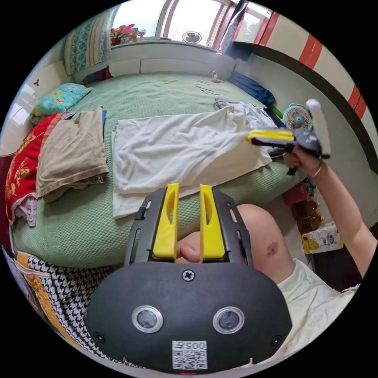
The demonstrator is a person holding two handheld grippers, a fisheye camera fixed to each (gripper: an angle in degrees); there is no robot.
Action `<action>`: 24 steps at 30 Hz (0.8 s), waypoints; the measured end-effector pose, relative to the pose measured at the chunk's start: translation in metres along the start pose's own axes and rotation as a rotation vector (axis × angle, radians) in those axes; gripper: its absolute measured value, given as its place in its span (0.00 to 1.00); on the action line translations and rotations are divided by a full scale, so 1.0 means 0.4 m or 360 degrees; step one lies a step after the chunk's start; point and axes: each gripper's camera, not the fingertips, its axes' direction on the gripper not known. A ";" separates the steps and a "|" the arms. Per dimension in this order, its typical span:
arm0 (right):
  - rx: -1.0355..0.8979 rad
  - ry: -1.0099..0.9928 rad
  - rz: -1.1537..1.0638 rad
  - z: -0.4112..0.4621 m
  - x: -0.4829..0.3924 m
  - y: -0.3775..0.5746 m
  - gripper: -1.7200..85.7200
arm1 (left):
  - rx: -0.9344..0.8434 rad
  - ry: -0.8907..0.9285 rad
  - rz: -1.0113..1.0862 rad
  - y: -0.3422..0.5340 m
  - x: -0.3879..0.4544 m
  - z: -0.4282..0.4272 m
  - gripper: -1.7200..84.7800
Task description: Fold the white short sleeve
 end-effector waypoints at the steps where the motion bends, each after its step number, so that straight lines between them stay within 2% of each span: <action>1: -0.0003 -0.0004 -0.0003 -0.011 0.003 -0.017 0.02 | -0.0023 -0.0030 0.0048 -0.003 0.009 0.017 0.14; 7: -0.0082 -0.0010 -0.0010 -0.091 0.020 -0.169 0.02 | 0.0019 -0.0290 0.0118 0.003 0.039 0.068 0.18; 12: -0.0093 -0.0014 -0.0062 -0.124 0.030 -0.218 0.02 | 0.0161 -0.0337 0.0029 0.012 0.030 0.067 0.17; 19: -0.0097 -0.0052 -0.0092 -0.143 0.079 -0.213 0.02 | 0.0129 -0.0383 -0.0169 -0.013 -0.028 0.085 0.13; 24: -0.0080 -0.0127 -0.0083 -0.147 0.135 -0.193 0.02 | 0.0146 -0.0408 -0.0229 -0.016 -0.060 0.084 0.06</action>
